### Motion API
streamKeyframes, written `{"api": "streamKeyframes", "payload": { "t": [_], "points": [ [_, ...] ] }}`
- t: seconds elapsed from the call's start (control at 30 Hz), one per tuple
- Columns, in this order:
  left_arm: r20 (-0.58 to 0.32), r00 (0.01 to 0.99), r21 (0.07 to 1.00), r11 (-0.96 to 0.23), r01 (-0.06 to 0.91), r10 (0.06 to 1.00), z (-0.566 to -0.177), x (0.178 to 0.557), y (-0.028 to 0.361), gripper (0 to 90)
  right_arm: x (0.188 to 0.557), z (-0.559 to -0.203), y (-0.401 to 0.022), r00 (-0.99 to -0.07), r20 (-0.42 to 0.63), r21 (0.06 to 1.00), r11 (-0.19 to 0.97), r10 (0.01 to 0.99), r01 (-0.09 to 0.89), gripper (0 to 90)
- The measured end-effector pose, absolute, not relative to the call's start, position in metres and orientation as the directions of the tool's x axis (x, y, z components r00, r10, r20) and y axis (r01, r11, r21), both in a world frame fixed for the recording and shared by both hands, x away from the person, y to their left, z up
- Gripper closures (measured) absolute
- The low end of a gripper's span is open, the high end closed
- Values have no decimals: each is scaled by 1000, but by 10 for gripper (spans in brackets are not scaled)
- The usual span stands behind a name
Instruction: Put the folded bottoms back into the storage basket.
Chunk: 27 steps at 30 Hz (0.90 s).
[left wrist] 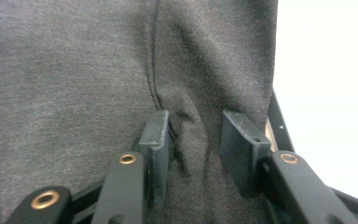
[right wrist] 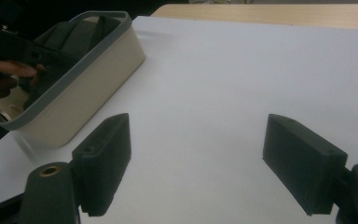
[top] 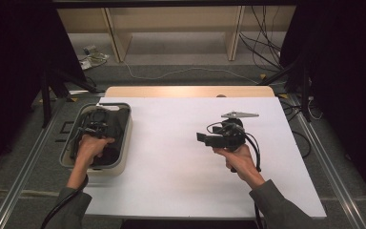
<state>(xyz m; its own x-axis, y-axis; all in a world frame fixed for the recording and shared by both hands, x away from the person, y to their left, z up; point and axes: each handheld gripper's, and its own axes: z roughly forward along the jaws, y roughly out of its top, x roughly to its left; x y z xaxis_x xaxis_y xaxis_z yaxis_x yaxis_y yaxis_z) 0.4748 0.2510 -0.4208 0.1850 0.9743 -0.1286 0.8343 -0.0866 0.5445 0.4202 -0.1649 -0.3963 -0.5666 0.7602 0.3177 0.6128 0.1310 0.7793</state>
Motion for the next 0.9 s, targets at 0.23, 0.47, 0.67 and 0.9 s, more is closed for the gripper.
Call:
{"api": "streamKeyframes", "payload": {
  "t": [0.23, 0.47, 0.67, 0.9],
  "points": [
    [-134, 195, 554, -90, 827, 972, -416, 472, 253, 566, 421, -397, -166, -561, 320, 778, 126, 764, 615, 239],
    [-139, 191, 566, -81, 821, 972, -411, 470, 255, 473, 420, -396, -167, -565, 309, 787, 128, 765, 603, 237],
    [-157, 195, 577, -71, 814, 968, -408, 469, 255, 410, 420, -396, -169, -563, 322, 788, 114, 761, 605, 236],
    [-157, 190, 582, -65, 811, 969, -404, 469, 255, 313, 419, -394, -174, -557, 327, 795, 97, 764, 599, 236]
  ]
}}
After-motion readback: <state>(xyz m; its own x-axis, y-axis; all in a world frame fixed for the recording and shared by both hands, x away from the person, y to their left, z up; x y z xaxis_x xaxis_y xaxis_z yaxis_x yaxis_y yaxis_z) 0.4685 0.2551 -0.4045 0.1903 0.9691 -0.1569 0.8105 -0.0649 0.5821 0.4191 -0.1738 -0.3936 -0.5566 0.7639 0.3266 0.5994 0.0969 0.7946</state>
